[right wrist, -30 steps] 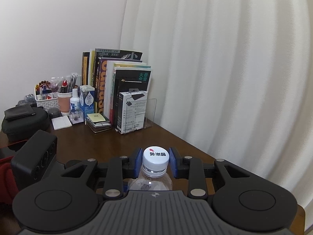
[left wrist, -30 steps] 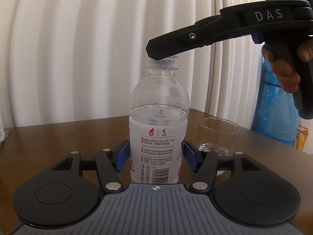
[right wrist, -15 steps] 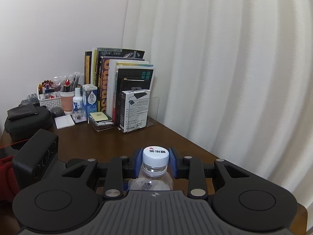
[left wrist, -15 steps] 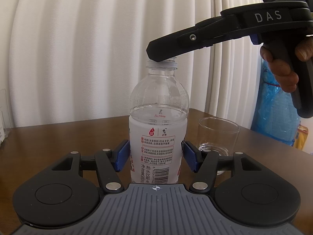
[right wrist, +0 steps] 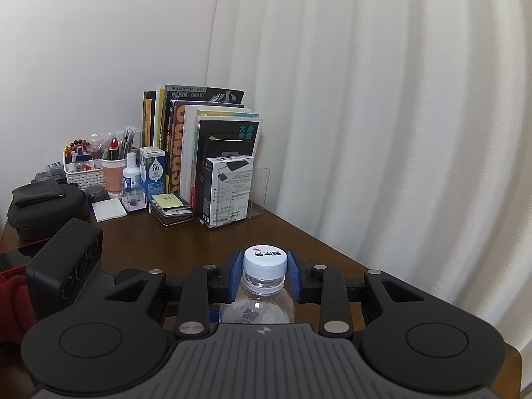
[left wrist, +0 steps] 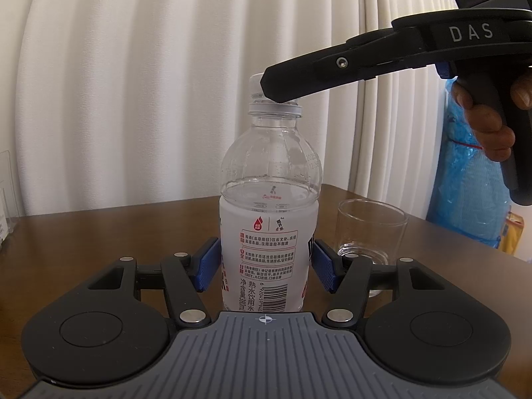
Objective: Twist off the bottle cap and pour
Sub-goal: 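Twist the cap further with the right tool while the left tool holds the bottle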
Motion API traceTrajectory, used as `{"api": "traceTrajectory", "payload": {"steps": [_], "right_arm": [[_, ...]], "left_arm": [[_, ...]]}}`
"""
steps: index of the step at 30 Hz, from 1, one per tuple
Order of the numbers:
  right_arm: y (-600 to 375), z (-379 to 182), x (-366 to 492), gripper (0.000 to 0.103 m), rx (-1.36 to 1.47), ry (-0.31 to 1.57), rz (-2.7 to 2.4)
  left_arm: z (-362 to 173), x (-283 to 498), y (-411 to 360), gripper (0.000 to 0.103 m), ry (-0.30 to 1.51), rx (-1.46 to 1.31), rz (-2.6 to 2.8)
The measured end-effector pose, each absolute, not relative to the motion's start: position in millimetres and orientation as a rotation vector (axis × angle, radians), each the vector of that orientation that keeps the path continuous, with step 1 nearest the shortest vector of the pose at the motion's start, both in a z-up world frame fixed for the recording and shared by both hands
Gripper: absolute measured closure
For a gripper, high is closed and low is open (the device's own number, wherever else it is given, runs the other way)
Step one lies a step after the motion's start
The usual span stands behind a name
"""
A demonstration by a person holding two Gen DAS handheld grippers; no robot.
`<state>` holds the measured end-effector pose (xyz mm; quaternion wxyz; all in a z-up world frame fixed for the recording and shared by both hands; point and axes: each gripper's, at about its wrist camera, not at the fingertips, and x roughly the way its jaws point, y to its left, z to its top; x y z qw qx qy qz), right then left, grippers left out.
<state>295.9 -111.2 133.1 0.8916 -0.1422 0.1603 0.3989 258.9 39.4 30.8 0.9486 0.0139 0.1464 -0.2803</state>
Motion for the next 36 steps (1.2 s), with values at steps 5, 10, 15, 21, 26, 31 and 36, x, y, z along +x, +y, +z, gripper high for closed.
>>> {"api": "traceTrajectory", "payload": {"steps": [5, 10, 15, 21, 26, 31, 36], "right_arm": [[-112.3, 132.2, 293.5, 0.070, -0.296, 0.332, 0.823], [-111.3, 132.0, 293.8, 0.070, -0.303, 0.330, 0.820], [-111.8, 132.0, 292.5, 0.070, -0.300, 0.330, 0.817], [-112.7, 131.4, 289.6, 0.069, -0.301, 0.328, 0.812], [-112.6, 131.3, 290.3, 0.069, -0.302, 0.331, 0.813], [-114.9, 131.6, 287.6, 0.069, -0.300, 0.329, 0.812], [-115.8, 130.6, 285.2, 0.069, -0.304, 0.330, 0.811]], "left_arm": [[31.3, 258.4, 39.6, 0.043, 0.299, 0.029, -0.568], [31.2, 259.7, 40.8, 0.043, 0.299, 0.027, -0.569], [32.0, 260.3, 41.4, 0.043, 0.299, 0.027, -0.570], [31.9, 259.0, 42.5, 0.043, 0.299, 0.030, -0.569], [32.0, 257.3, 41.8, 0.043, 0.299, 0.030, -0.569], [32.0, 256.0, 41.6, 0.043, 0.298, 0.031, -0.568], [32.0, 256.6, 42.4, 0.043, 0.299, 0.031, -0.569]]}}
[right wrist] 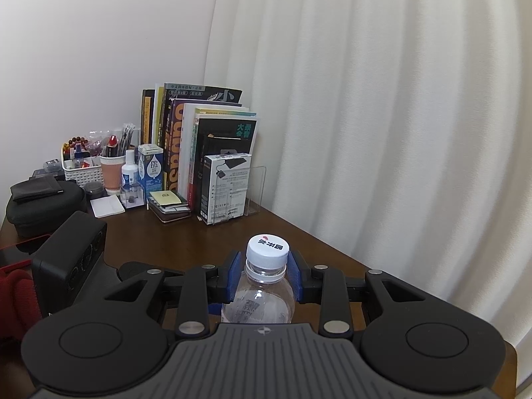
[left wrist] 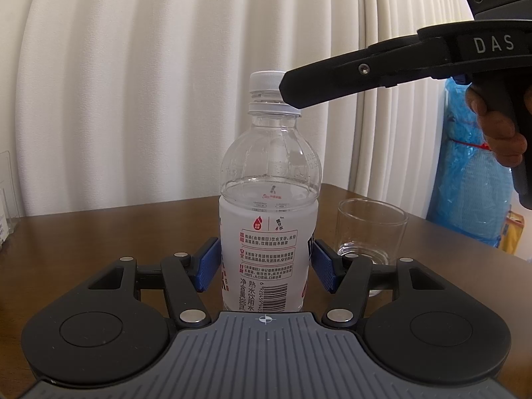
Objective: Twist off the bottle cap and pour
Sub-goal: 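Twist the cap further with the right tool while the left tool holds the bottle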
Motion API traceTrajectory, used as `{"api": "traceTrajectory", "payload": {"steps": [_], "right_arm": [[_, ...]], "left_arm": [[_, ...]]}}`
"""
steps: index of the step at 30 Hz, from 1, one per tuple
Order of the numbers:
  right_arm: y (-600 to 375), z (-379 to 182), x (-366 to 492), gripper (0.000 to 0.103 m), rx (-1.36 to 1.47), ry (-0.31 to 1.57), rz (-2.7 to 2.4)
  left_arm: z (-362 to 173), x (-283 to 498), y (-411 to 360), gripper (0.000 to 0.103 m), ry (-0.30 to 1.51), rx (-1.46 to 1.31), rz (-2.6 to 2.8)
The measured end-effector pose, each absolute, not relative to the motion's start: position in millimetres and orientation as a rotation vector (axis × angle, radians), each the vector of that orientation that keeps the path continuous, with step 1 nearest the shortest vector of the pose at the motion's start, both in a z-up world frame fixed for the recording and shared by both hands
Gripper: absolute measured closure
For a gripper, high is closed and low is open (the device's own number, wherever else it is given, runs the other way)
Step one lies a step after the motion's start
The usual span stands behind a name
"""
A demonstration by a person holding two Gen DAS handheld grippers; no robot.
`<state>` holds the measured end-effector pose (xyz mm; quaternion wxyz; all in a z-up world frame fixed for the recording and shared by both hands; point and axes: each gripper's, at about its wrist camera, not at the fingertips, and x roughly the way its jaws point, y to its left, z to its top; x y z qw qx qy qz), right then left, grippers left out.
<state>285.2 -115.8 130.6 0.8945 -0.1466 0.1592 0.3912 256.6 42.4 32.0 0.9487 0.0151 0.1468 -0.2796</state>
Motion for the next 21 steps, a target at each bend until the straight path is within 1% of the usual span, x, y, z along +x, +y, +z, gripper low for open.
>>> {"api": "traceTrajectory", "payload": {"steps": [5, 7, 8, 21], "right_arm": [[-117.5, 130.4, 281.4, 0.069, -0.309, 0.328, 0.809], [-118.4, 131.5, 281.3, 0.062, -0.308, 0.322, 0.799], [-119.0, 132.3, 281.6, 0.062, -0.307, 0.317, 0.792], [-112.0, 130.8, 282.7, 0.062, -0.300, 0.312, 0.806]], "left_arm": [[32.5, 256.5, 43.6, 0.043, 0.299, 0.031, -0.569], [32.4, 256.5, 43.6, 0.043, 0.299, 0.032, -0.569], [32.0, 256.8, 44.1, 0.043, 0.298, 0.032, -0.569], [32.1, 256.3, 46.2, 0.043, 0.299, 0.033, -0.569]]}}
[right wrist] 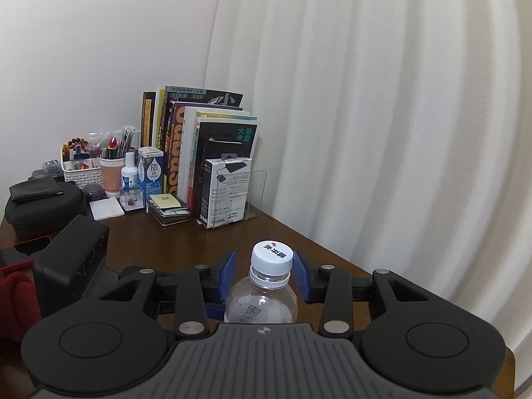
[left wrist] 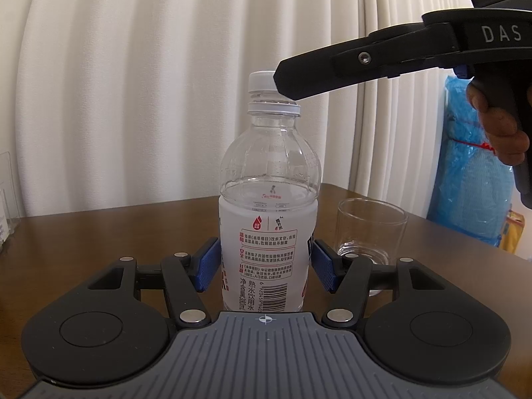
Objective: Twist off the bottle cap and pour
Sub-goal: 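Twist the cap further with the right tool while the left tool holds the bottle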
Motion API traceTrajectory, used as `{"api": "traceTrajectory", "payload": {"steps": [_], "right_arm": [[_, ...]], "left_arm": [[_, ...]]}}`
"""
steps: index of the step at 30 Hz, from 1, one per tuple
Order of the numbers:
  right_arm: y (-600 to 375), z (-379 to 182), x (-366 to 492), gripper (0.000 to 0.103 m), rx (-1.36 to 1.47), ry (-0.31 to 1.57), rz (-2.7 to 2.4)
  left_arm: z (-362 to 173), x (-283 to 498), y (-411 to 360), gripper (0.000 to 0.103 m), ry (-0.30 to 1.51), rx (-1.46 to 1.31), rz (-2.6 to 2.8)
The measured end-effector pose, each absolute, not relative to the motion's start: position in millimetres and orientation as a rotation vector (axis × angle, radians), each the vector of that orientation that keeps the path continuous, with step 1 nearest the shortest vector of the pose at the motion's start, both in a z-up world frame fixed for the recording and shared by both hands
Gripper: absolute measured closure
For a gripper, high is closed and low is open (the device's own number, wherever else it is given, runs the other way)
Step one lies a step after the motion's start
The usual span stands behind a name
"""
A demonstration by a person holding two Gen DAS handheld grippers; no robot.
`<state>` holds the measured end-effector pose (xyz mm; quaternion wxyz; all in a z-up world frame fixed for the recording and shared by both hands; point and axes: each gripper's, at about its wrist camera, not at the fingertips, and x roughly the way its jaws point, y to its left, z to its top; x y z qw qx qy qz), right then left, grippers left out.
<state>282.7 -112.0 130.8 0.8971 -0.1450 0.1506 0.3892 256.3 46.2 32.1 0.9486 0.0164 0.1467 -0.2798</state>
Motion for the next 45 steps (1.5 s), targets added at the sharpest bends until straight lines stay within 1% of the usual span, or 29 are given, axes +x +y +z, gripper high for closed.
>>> {"api": "traceTrajectory", "payload": {"steps": [9, 16, 23, 25, 34, 45], "right_arm": [[-112.3, 130.7, 271.3, 0.062, -0.310, 0.300, 0.813], [-112.3, 130.9, 288.1, 0.059, -0.273, 0.311, 0.779], [-110.3, 128.2, 283.9, 0.058, -0.274, 0.313, 0.796], [-109.7, 127.8, 280.9, 0.056, -0.283, 0.312, 0.796], [-109.0, 130.1, 268.1, 0.055, -0.305, 0.299, 0.807], [-106.4, 129.3, 282.2, 0.054, -0.275, 0.307, 0.778]], "left_arm": [[32.5, 255.3, 45.1, 0.043, 0.298, 0.038, -0.568], [32.1, 253.8, 47.2, 0.043, 0.298, 0.037, -0.568], [32.1, 254.7, 46.8, 0.043, 0.299, 0.037, -0.567], [32.3, 254.7, 46.1, 0.043, 0.299, 0.038, -0.567], [31.8, 254.9, 45.8, 0.043, 0.298, 0.039, -0.567], [32.0, 255.2, 46.0, 0.043, 0.298, 0.038, -0.567]]}}
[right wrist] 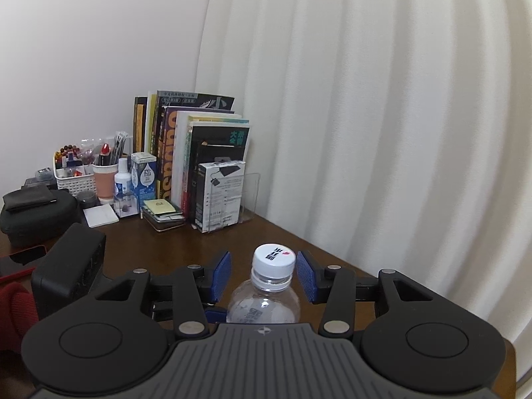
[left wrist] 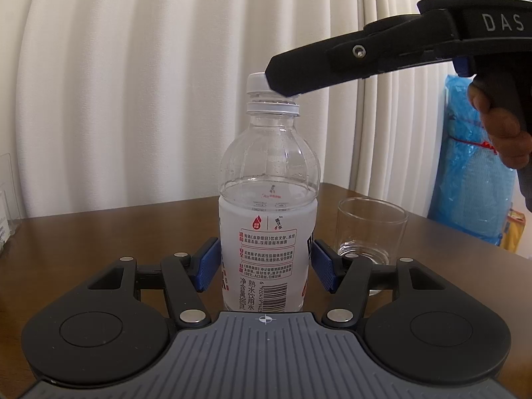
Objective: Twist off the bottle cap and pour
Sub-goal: 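Twist the cap further with the right tool while the left tool holds the bottle, then open the right tool and regrip the white cap on the bottle neck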
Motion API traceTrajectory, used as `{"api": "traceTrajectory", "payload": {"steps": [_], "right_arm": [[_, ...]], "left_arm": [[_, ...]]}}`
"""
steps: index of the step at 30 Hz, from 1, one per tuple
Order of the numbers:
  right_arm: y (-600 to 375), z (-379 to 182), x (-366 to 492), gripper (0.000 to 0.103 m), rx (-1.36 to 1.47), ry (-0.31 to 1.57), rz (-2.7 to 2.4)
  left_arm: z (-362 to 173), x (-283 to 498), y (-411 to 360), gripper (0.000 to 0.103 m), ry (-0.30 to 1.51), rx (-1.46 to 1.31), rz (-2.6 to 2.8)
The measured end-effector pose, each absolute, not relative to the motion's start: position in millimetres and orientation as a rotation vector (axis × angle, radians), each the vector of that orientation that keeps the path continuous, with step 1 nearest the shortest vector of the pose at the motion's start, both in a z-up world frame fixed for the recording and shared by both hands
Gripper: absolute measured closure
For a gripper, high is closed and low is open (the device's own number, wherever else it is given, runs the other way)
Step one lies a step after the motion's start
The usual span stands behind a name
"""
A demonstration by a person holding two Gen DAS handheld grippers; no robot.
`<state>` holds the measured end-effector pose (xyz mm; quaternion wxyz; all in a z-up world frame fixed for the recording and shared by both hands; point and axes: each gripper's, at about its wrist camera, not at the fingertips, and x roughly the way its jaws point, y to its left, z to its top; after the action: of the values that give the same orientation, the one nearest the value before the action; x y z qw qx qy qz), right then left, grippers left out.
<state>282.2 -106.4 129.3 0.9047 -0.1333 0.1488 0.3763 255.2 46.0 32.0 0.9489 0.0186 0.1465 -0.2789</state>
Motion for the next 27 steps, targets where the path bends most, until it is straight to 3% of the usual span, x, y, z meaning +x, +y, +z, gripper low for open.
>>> {"api": "traceTrajectory", "payload": {"steps": [14, 19, 21, 25, 27], "right_arm": [[-107.4, 134.5, 263.6, 0.052, -0.296, 0.284, 0.792], [-109.7, 139.3, 272.0, 0.034, -0.279, 0.264, 0.695], [-110.9, 140.1, 275.6, 0.025, -0.264, 0.259, 0.672], [-110.2, 138.9, 276.5, 0.009, -0.275, 0.209, 0.601], [-109.4, 138.3, 276.6, 0.009, -0.283, 0.192, 0.567]], "left_arm": [[31.7, 254.7, 41.5, 0.043, 0.296, 0.042, -0.567], [31.7, 253.5, 41.0, 0.039, 0.296, 0.043, -0.565], [32.1, 253.3, 41.3, 0.027, 0.295, 0.042, -0.562], [32.2, 253.9, 42.1, 0.022, 0.297, 0.028, -0.553], [32.2, 254.5, 41.7, 0.014, 0.300, 0.022, -0.548]]}}
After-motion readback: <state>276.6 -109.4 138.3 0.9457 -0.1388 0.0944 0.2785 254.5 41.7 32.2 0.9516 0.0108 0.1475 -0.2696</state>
